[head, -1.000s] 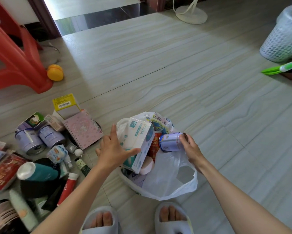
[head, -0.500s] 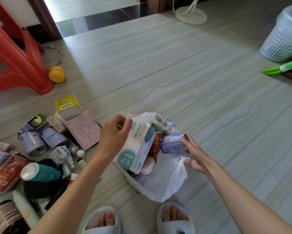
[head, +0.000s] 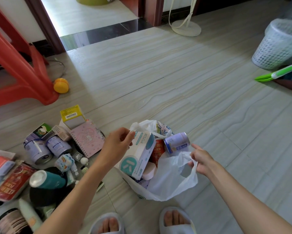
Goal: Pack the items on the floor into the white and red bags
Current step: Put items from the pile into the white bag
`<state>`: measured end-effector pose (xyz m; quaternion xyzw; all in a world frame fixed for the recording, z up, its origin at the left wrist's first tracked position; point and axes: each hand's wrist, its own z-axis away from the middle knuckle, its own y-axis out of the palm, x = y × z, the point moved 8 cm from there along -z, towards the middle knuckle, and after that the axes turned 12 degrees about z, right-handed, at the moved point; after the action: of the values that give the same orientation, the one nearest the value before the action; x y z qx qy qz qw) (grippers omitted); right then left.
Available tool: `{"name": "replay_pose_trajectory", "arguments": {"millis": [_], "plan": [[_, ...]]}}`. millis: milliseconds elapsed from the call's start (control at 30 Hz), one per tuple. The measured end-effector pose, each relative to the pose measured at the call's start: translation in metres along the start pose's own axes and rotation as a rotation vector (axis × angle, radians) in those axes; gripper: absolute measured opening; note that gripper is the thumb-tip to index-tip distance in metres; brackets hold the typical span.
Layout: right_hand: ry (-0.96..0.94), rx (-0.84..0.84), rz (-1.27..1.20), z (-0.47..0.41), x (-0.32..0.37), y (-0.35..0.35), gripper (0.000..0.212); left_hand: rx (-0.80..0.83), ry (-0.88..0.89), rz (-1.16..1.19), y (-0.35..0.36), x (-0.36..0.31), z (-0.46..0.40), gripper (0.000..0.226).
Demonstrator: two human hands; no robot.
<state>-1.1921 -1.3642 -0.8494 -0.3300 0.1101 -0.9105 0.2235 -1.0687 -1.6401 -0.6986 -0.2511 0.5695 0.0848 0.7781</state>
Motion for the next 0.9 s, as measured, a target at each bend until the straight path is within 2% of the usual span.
{"name": "replay_pose_trajectory", "arguments": {"millis": [133, 200, 233, 300, 367, 467, 533, 700, 900], "plan": [[-0.051, 0.065, 0.14, -0.003, 0.021, 0.008, 0.077, 0.018, 0.0, -0.059, 0.002, 0.002, -0.002, 0.022], [-0.07, 0.163, 0.165, -0.006, 0.032, 0.023, 0.063, 0.018, 0.008, -0.086, 0.0, 0.002, -0.004, 0.02], [-0.093, 0.176, 0.173, -0.01, 0.038, 0.029, 0.048, 0.017, 0.011, -0.089, 0.0, 0.003, -0.006, 0.02], [-0.176, 0.076, 0.186, -0.02, 0.053, 0.032, 0.035, 0.014, 0.019, -0.081, -0.001, 0.003, -0.009, 0.019], [-0.274, -0.086, 0.3, -0.031, 0.068, 0.03, 0.045, 0.016, 0.019, -0.084, 0.0, 0.007, -0.014, 0.02], [-0.41, -0.151, 0.646, -0.036, 0.088, 0.038, 0.034, 0.032, 0.015, -0.084, 0.002, 0.012, -0.02, 0.02], [-0.463, -0.185, 0.719, -0.04, 0.098, 0.039, 0.037, 0.04, 0.01, -0.085, 0.002, 0.015, -0.024, 0.02], [-0.429, -0.182, 0.795, -0.066, 0.11, 0.051, 0.061, 0.002, 0.043, -0.052, 0.002, 0.016, -0.03, 0.018], [-0.311, -0.167, 0.724, -0.08, 0.105, 0.069, 0.058, -0.07, -0.007, 0.13, -0.011, 0.021, -0.031, 0.015]]}}
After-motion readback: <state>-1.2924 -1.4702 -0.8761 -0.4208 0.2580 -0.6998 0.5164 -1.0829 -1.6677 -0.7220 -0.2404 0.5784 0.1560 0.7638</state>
